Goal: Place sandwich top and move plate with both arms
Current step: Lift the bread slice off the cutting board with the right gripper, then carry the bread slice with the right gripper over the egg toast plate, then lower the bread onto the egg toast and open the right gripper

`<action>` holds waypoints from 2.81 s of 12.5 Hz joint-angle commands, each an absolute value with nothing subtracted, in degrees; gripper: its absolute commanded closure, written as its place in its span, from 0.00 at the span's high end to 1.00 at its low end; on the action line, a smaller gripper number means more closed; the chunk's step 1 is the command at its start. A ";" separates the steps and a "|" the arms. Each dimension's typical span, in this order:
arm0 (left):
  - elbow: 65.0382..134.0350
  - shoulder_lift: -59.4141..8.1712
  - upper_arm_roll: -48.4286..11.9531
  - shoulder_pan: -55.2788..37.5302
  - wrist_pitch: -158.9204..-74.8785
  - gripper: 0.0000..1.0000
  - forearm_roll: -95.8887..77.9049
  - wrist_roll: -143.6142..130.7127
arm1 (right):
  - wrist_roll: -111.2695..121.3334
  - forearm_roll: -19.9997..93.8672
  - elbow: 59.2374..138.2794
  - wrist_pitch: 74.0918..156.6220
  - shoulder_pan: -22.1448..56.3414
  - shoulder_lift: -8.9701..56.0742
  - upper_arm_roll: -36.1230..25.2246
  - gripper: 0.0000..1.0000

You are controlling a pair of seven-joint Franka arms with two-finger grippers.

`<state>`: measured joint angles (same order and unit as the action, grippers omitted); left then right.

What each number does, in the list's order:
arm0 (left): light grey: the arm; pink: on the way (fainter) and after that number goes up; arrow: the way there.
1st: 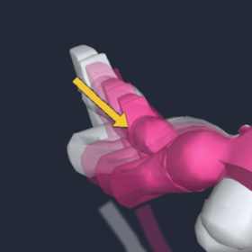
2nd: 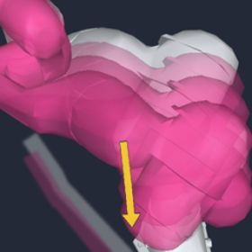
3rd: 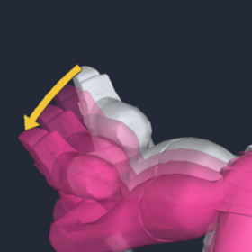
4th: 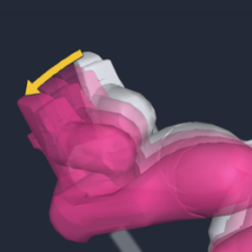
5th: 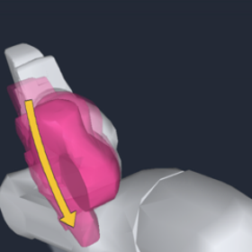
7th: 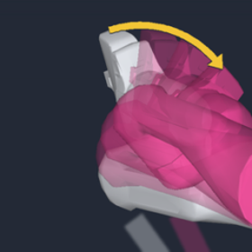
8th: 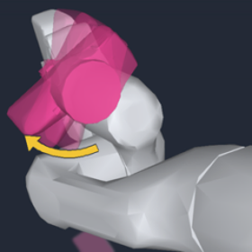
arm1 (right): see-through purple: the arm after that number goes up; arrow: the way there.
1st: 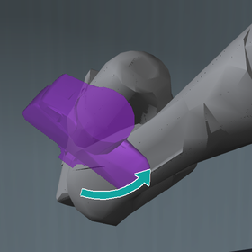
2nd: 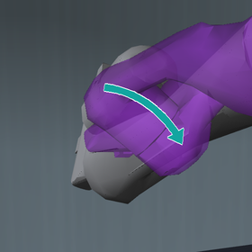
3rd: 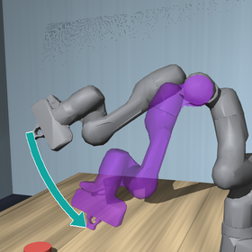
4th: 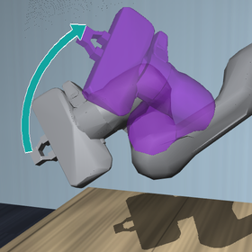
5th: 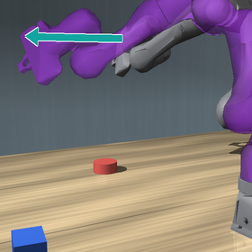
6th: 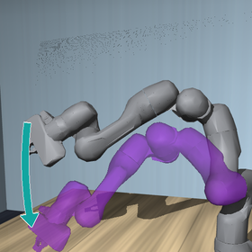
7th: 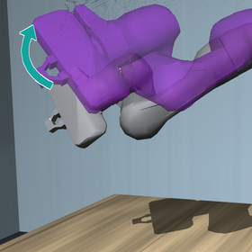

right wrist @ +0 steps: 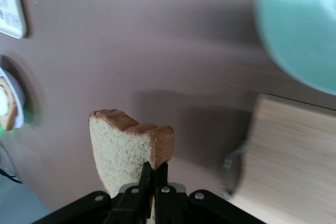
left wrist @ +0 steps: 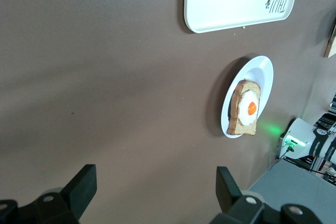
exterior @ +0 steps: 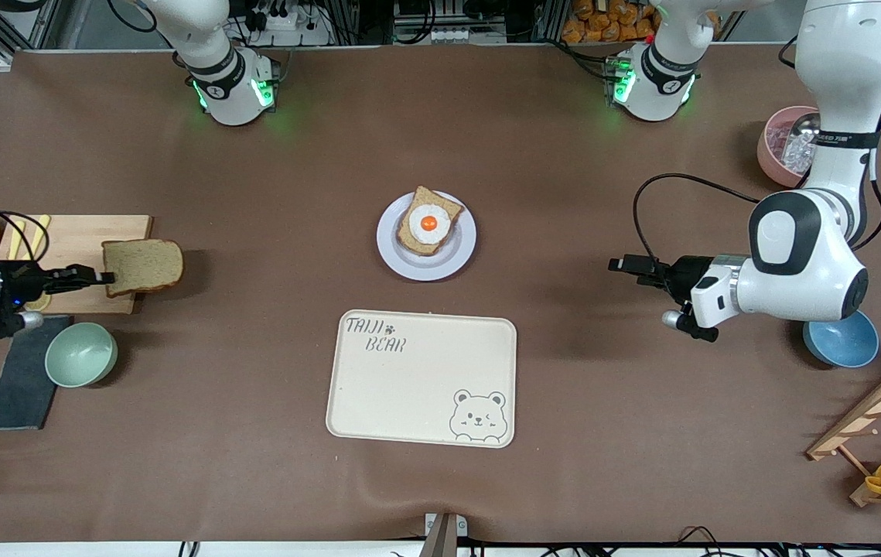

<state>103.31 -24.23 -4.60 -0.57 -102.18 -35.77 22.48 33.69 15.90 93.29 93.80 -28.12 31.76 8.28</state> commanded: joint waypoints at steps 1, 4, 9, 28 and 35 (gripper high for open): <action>103.71 -23.99 -4.48 -0.97 -103.01 1.00 -37.00 22.15 | 28.75 19.58 93.78 91.24 -23.57 29.53 8.00 0.00; 103.89 -23.99 -4.48 -0.97 -103.01 1.00 -37.00 22.15 | 24.72 24.15 94.92 91.14 -17.86 29.53 8.00 0.00; 103.89 -23.99 -4.48 -0.97 -103.01 1.00 -37.00 22.15 | 13.20 31.89 97.54 92.80 -9.07 27.43 7.91 0.00; 103.89 -24.70 -4.48 -0.97 -103.10 1.00 -37.00 22.15 | 1.32 52.73 126.98 129.00 18.54 15.04 8.00 0.00; 103.89 -24.79 -4.48 -0.97 -103.10 1.00 -36.91 22.15 | 1.14 58.18 129.11 136.13 26.00 14.59 8.00 0.00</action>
<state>103.65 -24.87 -4.62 -0.65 -102.28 -35.77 22.48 1.64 56.43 127.14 134.64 24.20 16.90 8.56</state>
